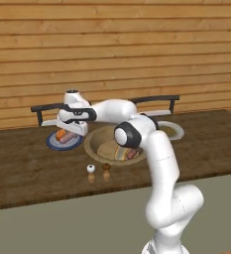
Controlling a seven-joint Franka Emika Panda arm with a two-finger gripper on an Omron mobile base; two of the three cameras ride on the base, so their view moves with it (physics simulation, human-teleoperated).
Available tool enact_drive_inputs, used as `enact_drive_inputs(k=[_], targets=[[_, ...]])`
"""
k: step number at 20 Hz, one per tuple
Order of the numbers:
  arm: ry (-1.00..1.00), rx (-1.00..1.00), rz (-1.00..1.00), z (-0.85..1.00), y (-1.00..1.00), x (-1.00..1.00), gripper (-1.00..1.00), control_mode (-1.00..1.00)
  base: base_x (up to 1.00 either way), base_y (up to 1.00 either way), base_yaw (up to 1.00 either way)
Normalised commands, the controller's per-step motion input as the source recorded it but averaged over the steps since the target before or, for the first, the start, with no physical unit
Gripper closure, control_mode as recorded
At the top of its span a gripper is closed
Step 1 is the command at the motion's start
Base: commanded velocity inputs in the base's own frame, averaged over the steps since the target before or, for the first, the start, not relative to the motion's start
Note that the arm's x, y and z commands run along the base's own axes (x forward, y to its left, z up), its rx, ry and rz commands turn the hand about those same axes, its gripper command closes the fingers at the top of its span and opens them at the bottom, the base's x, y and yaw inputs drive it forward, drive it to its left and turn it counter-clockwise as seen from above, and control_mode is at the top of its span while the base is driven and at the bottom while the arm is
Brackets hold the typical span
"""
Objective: Place one bun and one sausage from the bowl on each plate.
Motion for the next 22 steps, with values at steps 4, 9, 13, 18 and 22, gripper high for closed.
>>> enact_drive_inputs(k=[4,9,13,18,22], targets=[[-0.31,0.01,0.0,-0.43,-0.26,-0.17,1.0,-1.0,0.0,0.0,0.0],[-0.23,0.07,0.0,-0.46,-0.09,-0.07,-1.0,-1.0,0.0,0.0,0.0],[-0.13,0.15,0.0,-0.03,-0.34,-0.19,-1.0,-1.0,0.0,0.0,0.0],[-0.08,0.22,-0.05,0.76,-0.36,-0.08,-1.0,-1.0,0.0,0.0,0.0],[-0.08,0.11,-0.02,1.0,-0.7,-0.33,-1.0,-1.0,0.0,0.0,0.0]])
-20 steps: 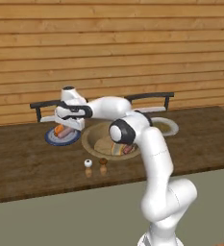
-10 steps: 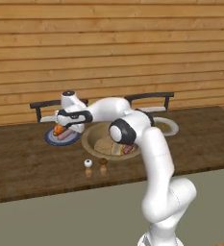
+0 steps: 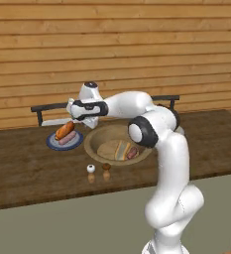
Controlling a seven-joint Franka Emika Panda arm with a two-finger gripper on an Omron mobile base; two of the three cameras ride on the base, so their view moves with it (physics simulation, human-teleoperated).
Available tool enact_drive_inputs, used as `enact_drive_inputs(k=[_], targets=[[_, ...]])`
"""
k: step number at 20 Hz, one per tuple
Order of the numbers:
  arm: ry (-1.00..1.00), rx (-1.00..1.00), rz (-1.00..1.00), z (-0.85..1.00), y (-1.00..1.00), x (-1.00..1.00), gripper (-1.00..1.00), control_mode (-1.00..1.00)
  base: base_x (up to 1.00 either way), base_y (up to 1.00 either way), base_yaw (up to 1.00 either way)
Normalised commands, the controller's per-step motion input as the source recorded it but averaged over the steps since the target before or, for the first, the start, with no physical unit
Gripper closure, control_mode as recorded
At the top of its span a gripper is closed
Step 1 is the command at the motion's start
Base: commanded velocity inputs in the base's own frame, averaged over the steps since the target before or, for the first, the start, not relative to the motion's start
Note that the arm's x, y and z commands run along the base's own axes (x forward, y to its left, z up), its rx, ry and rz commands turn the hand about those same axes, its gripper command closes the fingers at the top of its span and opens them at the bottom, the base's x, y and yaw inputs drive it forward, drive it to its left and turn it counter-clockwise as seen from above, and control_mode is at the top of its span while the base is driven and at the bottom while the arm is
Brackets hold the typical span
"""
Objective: Place one bun and one sausage from the bowl on each plate.
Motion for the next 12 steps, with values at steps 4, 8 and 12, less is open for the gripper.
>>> enact_drive_inputs(k=[4,8,12], targets=[[0.0,-0.01,0.0,0.84,-1.0,-0.63,-1.0,-1.0,0.0,0.0,0.0],[0.03,-0.1,0.0,0.43,-1.0,-0.64,-1.0,-1.0,0.0,0.0,0.0],[0.1,-0.13,0.0,-0.04,-1.0,-0.79,-1.0,-1.0,0.0,0.0,0.0]])
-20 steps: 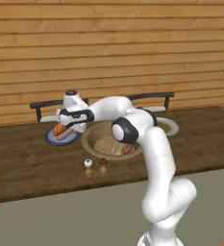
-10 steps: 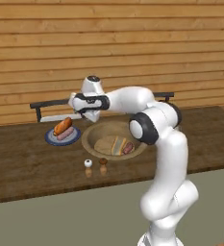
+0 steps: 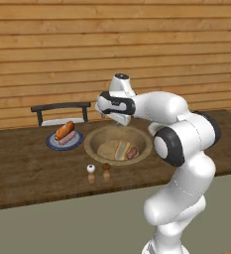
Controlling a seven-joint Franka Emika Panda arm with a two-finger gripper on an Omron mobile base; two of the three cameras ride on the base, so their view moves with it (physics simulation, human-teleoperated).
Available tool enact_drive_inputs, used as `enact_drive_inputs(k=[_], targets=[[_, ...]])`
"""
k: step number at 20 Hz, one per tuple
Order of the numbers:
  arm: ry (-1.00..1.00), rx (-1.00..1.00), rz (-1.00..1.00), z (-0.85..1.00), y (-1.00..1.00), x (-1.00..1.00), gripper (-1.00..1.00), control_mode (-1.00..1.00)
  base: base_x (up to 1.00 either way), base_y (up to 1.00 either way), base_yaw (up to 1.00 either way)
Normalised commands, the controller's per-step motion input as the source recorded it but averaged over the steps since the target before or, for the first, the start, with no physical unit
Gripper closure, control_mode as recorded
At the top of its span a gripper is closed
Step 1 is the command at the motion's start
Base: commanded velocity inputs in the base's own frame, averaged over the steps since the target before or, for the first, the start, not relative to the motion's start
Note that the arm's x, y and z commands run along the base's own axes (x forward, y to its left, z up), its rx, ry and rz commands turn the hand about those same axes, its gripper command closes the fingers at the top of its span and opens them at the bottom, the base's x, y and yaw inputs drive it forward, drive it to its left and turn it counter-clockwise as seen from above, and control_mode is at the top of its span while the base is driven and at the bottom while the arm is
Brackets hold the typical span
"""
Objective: Place one bun and one sausage from the bowl on each plate.
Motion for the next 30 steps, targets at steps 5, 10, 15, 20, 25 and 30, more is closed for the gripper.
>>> enact_drive_inputs(k=[5,10,15,20,25,30], targets=[[0.12,-0.15,0.02,-0.33,-1.0,-0.6,-1.0,-1.0,0.0,0.0,0.0],[0.1,-0.14,0.11,-0.78,-0.74,-0.06,-1.0,-1.0,0.0,0.0,0.0],[0.05,-0.02,0.2,-0.56,-0.08,0.06,-1.0,-1.0,0.0,0.0,0.0],[0.0,0.0,0.2,-0.24,0.28,0.22,-1.0,-1.0,0.0,0.0,0.0],[0.0,0.0,0.15,-0.12,0.27,0.28,-1.0,-1.0,0.0,0.0,0.0],[0.02,0.0,0.03,-0.26,0.01,0.04,-1.0,-1.0,0.0,0.0,0.0]])
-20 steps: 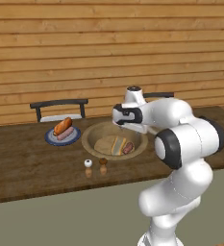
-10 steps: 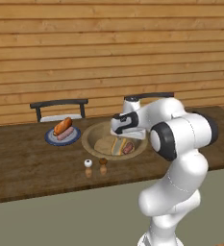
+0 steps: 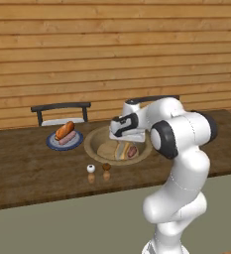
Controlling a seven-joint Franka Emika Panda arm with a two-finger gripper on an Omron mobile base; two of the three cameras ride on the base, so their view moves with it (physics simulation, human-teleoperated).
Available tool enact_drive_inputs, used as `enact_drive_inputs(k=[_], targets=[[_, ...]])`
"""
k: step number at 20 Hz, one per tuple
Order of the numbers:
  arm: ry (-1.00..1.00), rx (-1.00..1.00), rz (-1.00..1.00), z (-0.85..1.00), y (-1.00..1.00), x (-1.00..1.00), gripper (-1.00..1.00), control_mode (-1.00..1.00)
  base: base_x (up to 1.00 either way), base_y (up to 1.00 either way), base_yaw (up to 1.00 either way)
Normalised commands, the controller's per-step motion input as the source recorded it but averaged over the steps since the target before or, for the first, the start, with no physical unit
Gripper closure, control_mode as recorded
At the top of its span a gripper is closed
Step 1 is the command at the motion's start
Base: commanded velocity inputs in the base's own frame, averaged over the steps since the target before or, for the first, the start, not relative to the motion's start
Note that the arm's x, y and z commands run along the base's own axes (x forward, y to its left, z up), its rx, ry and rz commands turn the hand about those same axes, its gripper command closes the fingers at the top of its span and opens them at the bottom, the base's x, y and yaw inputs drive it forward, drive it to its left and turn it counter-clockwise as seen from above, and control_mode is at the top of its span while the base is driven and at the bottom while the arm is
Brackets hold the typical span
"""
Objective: Place one bun and one sausage from the bowl on each plate.
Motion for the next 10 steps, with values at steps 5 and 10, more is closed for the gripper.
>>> enact_drive_inputs(k=[5,10], targets=[[0.0,0.0,0.07,-0.09,0.27,0.0,-1.0,-1.0,0.0,0.0,0.0],[0.0,0.0,0.02,-0.14,0.0,-0.13,-1.0,-1.0,0.0,0.0,0.0]])
